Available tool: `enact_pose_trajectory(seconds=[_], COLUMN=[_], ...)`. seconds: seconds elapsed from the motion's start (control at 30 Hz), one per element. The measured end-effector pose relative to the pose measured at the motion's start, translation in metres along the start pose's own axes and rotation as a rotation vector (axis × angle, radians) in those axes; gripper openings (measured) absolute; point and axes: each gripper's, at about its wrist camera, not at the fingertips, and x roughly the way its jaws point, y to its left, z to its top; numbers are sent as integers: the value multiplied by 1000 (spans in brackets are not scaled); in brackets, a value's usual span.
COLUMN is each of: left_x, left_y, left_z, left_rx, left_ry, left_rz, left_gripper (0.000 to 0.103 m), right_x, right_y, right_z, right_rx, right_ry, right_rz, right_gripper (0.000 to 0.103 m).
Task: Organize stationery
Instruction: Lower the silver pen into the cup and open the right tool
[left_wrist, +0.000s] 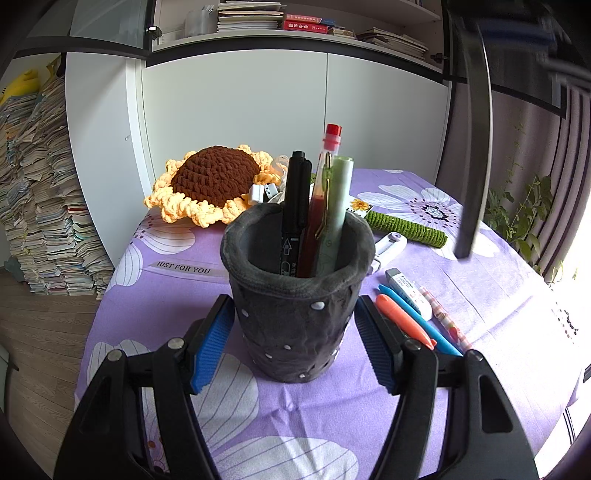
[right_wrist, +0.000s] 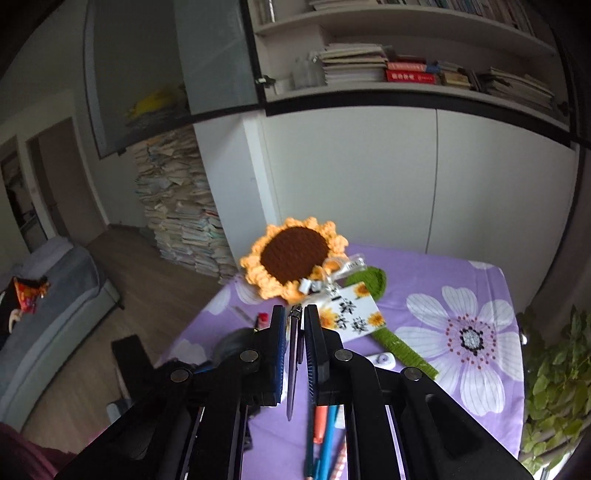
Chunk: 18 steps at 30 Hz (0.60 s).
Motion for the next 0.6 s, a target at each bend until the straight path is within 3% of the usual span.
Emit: enact_pose_trajectory(seconds=[0.23, 0.6], left_x=[0, 0], left_y=[0, -1], left_z=[0, 0], left_rx=[0, -1], left_ry=[0, 0], left_rz=[0, -1], left_gripper=[67, 67], right_x=[0, 48], right_y=[29, 27], right_z=[11, -16], right_rx=[-63, -93], right_ry=[-115, -35], right_rz=[61, 55], right_gripper=[11, 11])
